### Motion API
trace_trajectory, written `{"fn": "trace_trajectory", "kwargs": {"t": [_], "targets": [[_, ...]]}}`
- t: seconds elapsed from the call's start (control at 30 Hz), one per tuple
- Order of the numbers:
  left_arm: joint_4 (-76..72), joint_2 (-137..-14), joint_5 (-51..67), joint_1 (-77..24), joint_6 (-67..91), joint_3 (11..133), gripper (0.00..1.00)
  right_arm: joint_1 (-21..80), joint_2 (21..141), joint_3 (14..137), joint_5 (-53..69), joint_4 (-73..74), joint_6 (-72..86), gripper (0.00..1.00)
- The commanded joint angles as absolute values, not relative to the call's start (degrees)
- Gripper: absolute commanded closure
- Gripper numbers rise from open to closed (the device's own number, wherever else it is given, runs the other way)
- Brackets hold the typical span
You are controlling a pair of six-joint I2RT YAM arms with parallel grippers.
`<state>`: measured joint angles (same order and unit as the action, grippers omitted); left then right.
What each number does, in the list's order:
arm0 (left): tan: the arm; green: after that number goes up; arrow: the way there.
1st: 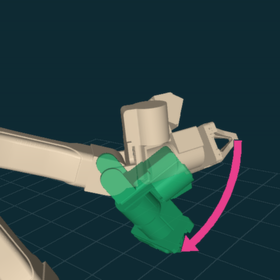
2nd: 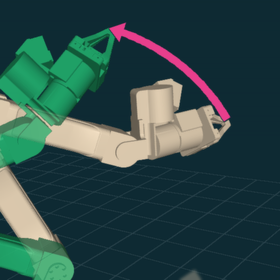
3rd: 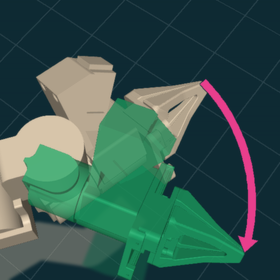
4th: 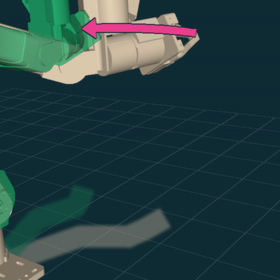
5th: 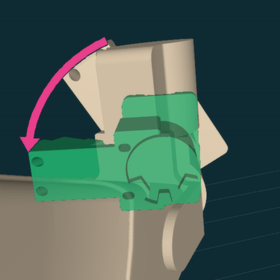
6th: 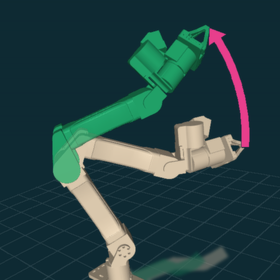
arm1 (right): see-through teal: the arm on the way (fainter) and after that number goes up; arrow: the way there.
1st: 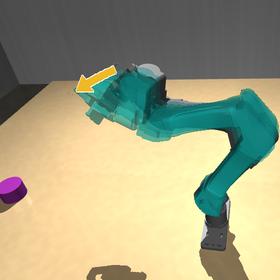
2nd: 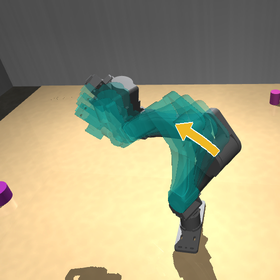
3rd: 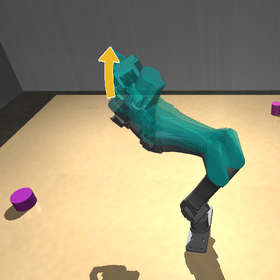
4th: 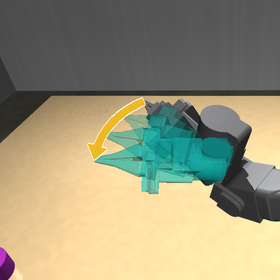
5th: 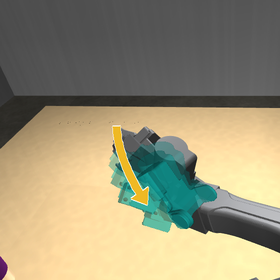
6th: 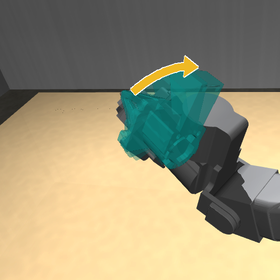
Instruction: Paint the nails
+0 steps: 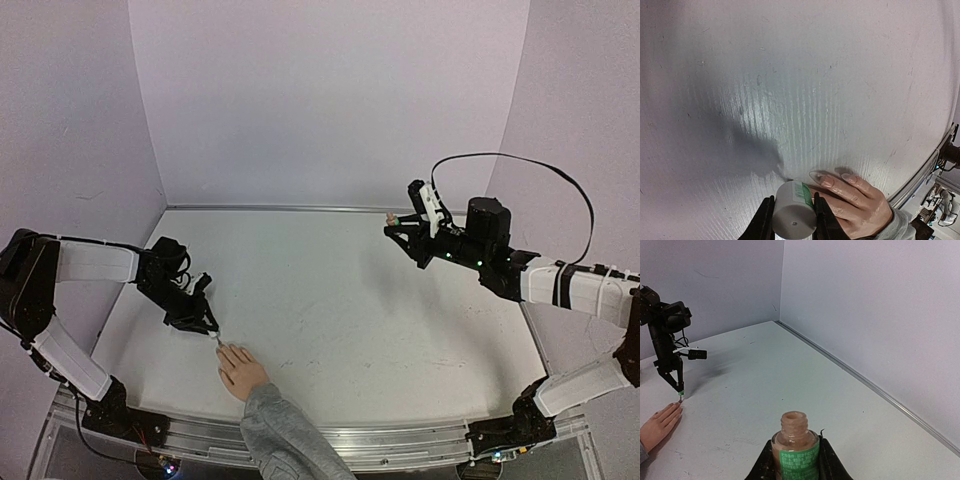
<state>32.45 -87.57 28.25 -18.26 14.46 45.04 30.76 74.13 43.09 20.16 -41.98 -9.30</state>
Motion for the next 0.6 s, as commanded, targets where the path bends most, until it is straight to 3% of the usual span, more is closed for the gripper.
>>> {"fn": "trace_trajectory", "kwargs": {"t": [0.0, 0.57], "targets": [[31.9, -87.9, 27.4, -17.8, 13.2, 47.1, 1.0, 30.3, 73.6, 43.7, 21.4, -45.5, -8.6, 1.0], [31.3, -88.3, 27.0, -17.8, 13.1, 47.4, 1.0, 30.2, 73.4, 43.6, 21.6, -45.5, -8.4, 1.0]]}}
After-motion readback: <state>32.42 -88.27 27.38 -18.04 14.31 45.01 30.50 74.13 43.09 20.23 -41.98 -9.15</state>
